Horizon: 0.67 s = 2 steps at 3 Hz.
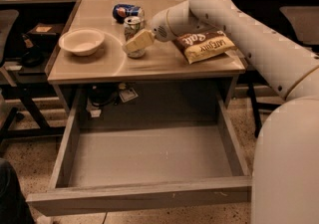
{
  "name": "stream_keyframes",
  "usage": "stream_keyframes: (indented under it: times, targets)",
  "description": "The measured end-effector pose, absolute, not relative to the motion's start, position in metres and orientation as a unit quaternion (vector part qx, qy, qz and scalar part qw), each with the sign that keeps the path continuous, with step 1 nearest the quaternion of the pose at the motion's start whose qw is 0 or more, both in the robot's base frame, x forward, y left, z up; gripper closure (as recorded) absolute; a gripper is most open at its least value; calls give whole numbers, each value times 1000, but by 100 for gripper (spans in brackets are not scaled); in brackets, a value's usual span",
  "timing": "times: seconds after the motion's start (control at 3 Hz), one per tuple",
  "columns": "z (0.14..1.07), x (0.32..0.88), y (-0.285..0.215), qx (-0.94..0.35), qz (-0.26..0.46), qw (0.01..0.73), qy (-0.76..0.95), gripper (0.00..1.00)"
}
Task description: Place 7up can into top drawer
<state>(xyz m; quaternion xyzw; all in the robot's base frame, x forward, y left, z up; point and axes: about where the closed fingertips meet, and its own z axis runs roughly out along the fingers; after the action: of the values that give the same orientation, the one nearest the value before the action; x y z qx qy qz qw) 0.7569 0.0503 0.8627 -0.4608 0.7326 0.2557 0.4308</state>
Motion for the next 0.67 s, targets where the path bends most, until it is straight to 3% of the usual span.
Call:
stream_keyframes:
  times: [0.67]
  targets:
    - [863, 757, 50, -461, 256, 431, 733, 65]
